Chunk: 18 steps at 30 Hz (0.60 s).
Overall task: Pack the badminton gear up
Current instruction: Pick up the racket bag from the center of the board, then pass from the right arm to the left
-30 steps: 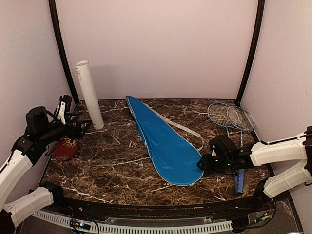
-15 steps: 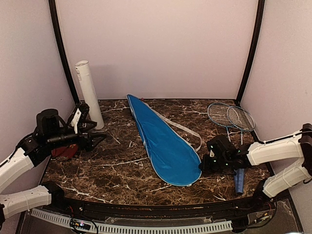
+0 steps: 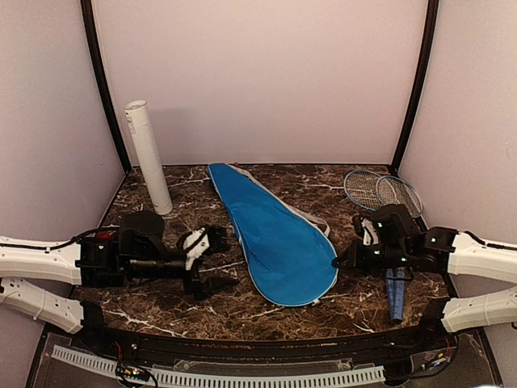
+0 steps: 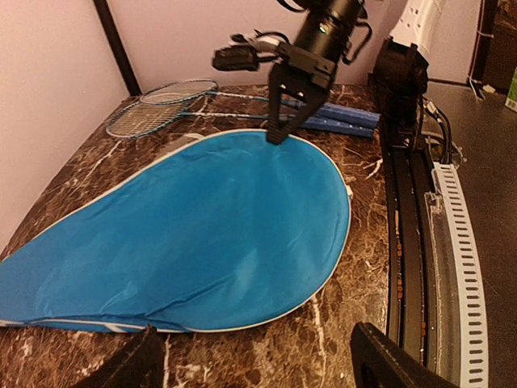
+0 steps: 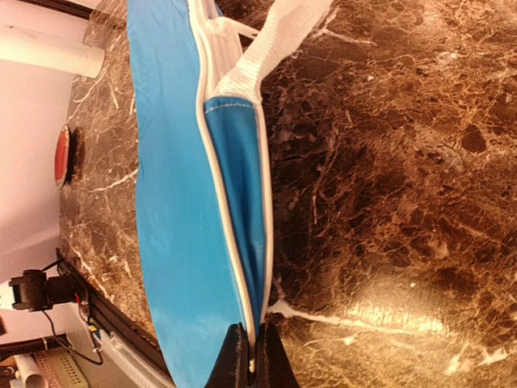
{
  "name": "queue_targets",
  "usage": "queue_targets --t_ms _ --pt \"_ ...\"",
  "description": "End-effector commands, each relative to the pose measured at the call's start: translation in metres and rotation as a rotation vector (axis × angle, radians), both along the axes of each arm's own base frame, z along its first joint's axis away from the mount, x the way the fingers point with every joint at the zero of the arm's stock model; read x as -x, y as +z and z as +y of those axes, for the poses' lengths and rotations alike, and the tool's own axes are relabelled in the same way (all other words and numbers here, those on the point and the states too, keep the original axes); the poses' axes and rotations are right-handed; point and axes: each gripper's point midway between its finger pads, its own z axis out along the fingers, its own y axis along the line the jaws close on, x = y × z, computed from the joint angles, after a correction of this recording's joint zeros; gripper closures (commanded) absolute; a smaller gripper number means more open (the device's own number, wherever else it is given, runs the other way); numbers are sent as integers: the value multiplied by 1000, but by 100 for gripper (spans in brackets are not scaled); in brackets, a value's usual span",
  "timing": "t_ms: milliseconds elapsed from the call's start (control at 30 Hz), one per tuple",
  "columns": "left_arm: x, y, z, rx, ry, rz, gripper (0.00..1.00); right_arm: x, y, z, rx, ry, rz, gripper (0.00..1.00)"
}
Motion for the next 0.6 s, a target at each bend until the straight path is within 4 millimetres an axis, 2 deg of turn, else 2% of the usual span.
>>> queue_targets --t_ms 0,133,267,467,567 --pt "6 3 -51 10 -38 -114 18 -1 41 9 -104 -7 -20 100" --pt "21 -15 -87 -36 -90 -182 16 -4 65 11 -152 -15 -52 100" --pt "35 -37 -115 -122 -114 -298 13 -6 76 12 -171 -24 -67 100" --pt "41 -49 -136 -137 -117 -334 10 -7 84 12 -186 -32 -77 100" --pt "33 -60 -141 -166 -72 -376 9 -7 88 12 -202 -38 -83 100"
